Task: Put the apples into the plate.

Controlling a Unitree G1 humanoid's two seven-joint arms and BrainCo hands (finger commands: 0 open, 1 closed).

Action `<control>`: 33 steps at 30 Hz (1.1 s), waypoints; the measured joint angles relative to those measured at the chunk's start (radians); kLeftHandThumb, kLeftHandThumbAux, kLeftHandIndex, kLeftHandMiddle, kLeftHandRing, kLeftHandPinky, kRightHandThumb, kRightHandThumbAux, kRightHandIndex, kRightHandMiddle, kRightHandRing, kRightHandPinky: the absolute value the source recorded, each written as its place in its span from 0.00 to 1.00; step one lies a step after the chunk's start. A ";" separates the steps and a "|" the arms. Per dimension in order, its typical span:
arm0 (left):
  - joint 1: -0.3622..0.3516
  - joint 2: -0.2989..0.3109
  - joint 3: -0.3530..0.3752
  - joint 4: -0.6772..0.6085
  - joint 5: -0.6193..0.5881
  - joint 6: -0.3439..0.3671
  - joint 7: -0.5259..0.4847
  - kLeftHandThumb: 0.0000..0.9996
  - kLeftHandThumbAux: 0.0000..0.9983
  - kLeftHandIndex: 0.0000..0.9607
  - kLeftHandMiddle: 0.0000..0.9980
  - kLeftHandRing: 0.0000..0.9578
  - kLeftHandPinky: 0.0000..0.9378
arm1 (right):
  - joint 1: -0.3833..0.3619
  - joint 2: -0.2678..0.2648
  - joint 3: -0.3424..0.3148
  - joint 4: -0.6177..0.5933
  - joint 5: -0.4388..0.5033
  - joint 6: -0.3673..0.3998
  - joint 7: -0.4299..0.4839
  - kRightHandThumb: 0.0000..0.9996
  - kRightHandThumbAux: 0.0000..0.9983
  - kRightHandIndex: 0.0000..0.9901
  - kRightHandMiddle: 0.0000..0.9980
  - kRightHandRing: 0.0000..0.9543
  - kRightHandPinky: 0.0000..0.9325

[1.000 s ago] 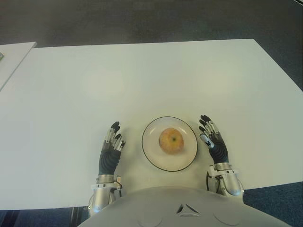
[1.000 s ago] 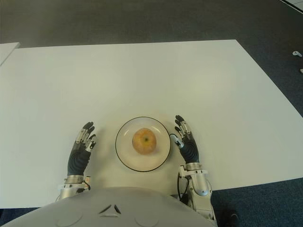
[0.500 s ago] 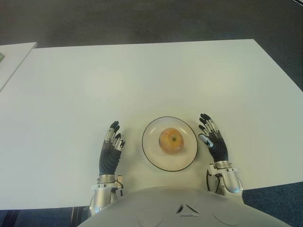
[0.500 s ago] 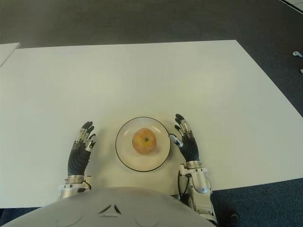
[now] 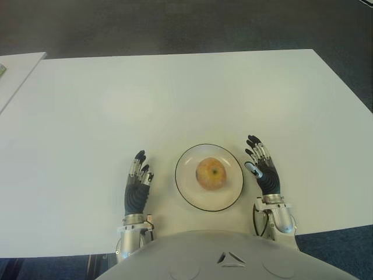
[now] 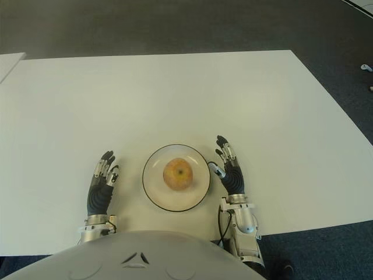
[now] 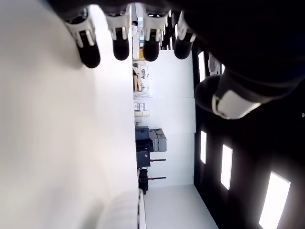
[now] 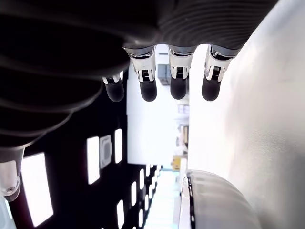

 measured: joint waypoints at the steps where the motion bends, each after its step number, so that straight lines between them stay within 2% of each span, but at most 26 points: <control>1: -0.001 0.000 0.000 0.007 0.002 -0.008 0.003 0.07 0.46 0.04 0.00 0.00 0.00 | -0.001 0.000 -0.001 0.002 0.007 0.000 0.004 0.08 0.47 0.00 0.00 0.00 0.00; 7: -0.004 0.001 0.003 0.053 0.010 -0.073 0.009 0.06 0.46 0.02 0.00 0.00 0.00 | -0.012 0.002 -0.007 0.020 0.028 -0.022 0.020 0.08 0.45 0.01 0.00 0.00 0.00; 15: -0.006 0.001 0.003 0.093 -0.001 -0.127 0.009 0.06 0.47 0.02 0.00 0.00 0.00 | -0.016 0.004 -0.010 0.030 0.038 -0.039 0.026 0.08 0.45 0.02 0.00 0.00 0.00; 25: -0.002 0.000 -0.004 0.100 -0.031 -0.145 0.003 0.06 0.49 0.03 0.00 0.00 0.00 | -0.010 0.004 -0.009 0.024 0.042 -0.039 0.024 0.07 0.47 0.02 0.00 0.00 0.00; 33: 0.033 0.000 -0.021 0.072 -0.042 -0.122 -0.006 0.07 0.51 0.04 0.01 0.00 0.00 | 0.013 0.004 -0.009 0.000 0.055 -0.023 0.029 0.07 0.49 0.01 0.00 0.00 0.00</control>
